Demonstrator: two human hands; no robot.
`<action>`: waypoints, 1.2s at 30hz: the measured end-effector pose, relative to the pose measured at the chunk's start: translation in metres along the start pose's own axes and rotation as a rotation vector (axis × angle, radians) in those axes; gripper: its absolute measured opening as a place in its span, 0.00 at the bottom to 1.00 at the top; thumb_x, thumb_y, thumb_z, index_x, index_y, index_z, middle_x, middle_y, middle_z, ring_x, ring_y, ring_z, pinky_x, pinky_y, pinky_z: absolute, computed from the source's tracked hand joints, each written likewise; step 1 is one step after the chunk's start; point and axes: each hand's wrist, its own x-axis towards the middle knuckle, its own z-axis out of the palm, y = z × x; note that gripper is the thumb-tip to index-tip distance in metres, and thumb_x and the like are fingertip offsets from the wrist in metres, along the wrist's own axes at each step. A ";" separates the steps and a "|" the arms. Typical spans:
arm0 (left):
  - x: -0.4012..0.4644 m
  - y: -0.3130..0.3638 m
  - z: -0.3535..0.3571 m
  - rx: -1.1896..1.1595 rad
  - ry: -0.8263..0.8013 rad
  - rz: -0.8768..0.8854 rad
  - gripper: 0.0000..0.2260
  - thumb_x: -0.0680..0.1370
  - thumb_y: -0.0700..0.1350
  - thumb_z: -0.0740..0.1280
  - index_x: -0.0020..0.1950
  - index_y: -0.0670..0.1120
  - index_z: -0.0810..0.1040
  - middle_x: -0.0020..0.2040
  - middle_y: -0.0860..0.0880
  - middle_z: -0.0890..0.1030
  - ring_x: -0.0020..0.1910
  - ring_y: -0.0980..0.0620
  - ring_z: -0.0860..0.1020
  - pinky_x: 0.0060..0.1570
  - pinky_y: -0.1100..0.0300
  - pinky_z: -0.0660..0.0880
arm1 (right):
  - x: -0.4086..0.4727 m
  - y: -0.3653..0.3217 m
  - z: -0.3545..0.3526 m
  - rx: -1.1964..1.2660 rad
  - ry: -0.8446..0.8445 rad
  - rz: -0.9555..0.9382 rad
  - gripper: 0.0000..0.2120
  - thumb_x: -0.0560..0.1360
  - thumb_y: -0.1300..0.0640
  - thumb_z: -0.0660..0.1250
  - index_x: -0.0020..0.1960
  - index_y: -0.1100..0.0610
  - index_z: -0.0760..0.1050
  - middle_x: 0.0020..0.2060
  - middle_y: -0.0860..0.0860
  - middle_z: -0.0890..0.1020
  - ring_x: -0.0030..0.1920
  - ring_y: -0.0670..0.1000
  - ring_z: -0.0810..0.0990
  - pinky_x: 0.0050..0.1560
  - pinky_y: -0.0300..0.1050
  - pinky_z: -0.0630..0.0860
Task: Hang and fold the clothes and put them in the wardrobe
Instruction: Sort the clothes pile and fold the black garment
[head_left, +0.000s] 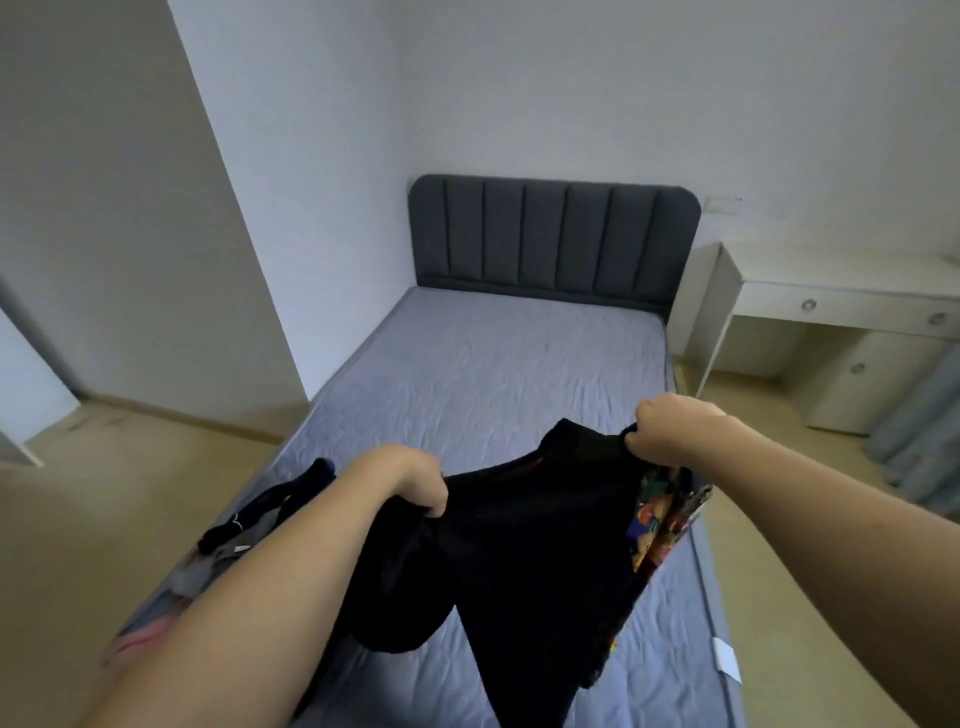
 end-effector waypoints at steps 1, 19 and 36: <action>-0.002 0.009 -0.012 0.095 -0.001 -0.009 0.19 0.66 0.44 0.67 0.57 0.47 0.78 0.52 0.46 0.79 0.48 0.44 0.80 0.42 0.56 0.78 | 0.004 0.008 0.004 -0.012 -0.054 0.025 0.11 0.78 0.48 0.57 0.47 0.56 0.71 0.43 0.51 0.75 0.42 0.54 0.74 0.42 0.45 0.71; 0.456 0.073 0.033 0.590 0.549 -0.188 0.17 0.79 0.39 0.59 0.68 0.47 0.71 0.66 0.46 0.75 0.65 0.43 0.73 0.63 0.45 0.69 | 0.354 0.042 0.308 -0.292 0.284 -0.096 0.14 0.78 0.57 0.57 0.64 0.56 0.67 0.60 0.53 0.70 0.58 0.56 0.73 0.45 0.49 0.69; 0.780 0.024 0.423 0.179 0.810 -0.129 0.31 0.76 0.67 0.38 0.78 0.61 0.42 0.81 0.50 0.51 0.79 0.43 0.42 0.63 0.25 0.32 | 0.443 -0.075 0.795 0.257 0.272 -0.099 0.33 0.75 0.33 0.36 0.78 0.43 0.45 0.79 0.48 0.47 0.78 0.49 0.43 0.74 0.51 0.34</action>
